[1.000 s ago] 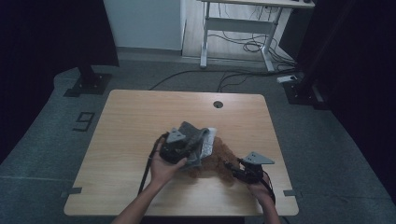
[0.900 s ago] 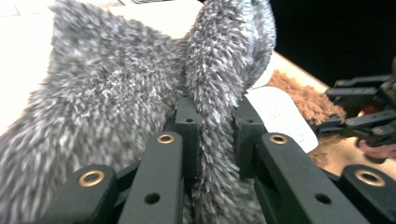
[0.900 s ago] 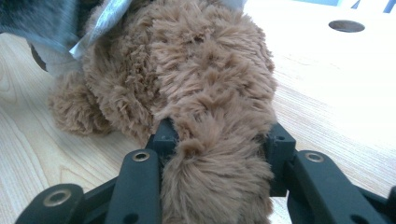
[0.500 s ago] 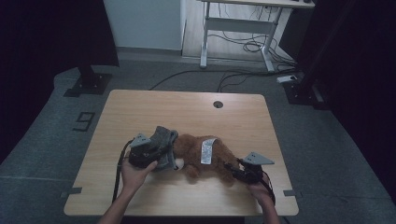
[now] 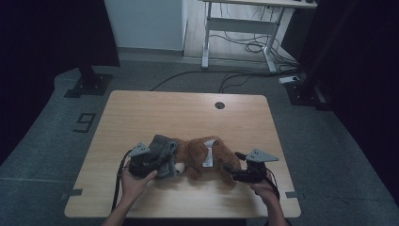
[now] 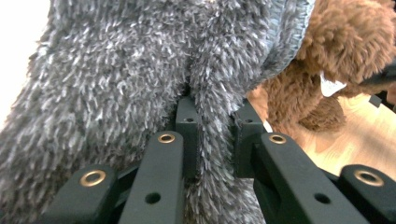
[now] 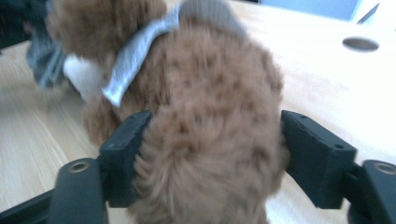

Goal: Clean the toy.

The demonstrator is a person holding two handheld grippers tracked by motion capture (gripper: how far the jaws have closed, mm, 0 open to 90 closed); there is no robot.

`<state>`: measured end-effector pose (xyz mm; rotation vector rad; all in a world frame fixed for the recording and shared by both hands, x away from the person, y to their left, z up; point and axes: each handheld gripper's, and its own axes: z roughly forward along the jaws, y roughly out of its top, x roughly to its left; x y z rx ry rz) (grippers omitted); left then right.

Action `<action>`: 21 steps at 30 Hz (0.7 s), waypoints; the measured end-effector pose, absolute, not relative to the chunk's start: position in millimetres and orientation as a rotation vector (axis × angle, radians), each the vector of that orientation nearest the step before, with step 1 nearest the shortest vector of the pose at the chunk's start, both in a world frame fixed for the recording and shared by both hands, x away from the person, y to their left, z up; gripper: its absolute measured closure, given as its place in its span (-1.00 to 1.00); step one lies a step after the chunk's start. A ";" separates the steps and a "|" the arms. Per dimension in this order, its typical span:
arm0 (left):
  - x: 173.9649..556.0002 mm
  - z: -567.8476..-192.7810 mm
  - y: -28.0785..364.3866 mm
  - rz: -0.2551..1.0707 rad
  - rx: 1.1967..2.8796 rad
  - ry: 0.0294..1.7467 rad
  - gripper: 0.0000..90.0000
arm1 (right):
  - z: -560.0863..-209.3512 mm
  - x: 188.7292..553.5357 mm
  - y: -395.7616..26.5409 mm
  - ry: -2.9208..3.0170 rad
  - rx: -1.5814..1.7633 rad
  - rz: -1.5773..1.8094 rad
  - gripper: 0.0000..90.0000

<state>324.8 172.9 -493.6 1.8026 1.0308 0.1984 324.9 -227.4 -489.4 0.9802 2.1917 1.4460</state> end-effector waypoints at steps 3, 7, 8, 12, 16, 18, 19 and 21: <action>324.1 -497.1 174.8 0.185 1.794 1.035 0.71 | -475.0 337.6 -221.4 2.219 0.980 1.422 -0.53; 325.7 -497.0 175.4 0.175 1.790 1.040 0.71 | -464.3 361.2 -207.1 2.270 0.999 1.368 -0.57; 326.0 -496.7 175.4 0.173 1.789 1.041 0.71 | -466.6 368.9 -203.9 2.301 1.013 1.354 -0.58; 325.9 -496.9 175.9 0.167 1.795 1.039 0.71 | -494.8 389.2 -191.3 2.500 1.072 1.308 -0.69; 324.2 -496.6 175.0 0.176 1.804 1.033 0.70 | -514.2 387.6 -185.4 2.560 1.101 1.325 -0.60; 324.6 -496.7 174.5 0.177 1.799 1.039 0.70 | -516.8 386.0 -185.4 2.549 1.119 1.345 -0.31; 324.8 -496.7 174.5 0.176 1.797 1.041 0.70 | -516.7 384.0 -184.7 2.535 1.102 1.348 -0.18; 324.9 -496.9 174.3 0.182 1.796 1.044 0.70 | -513.6 379.2 -181.4 2.499 1.041 1.312 0.04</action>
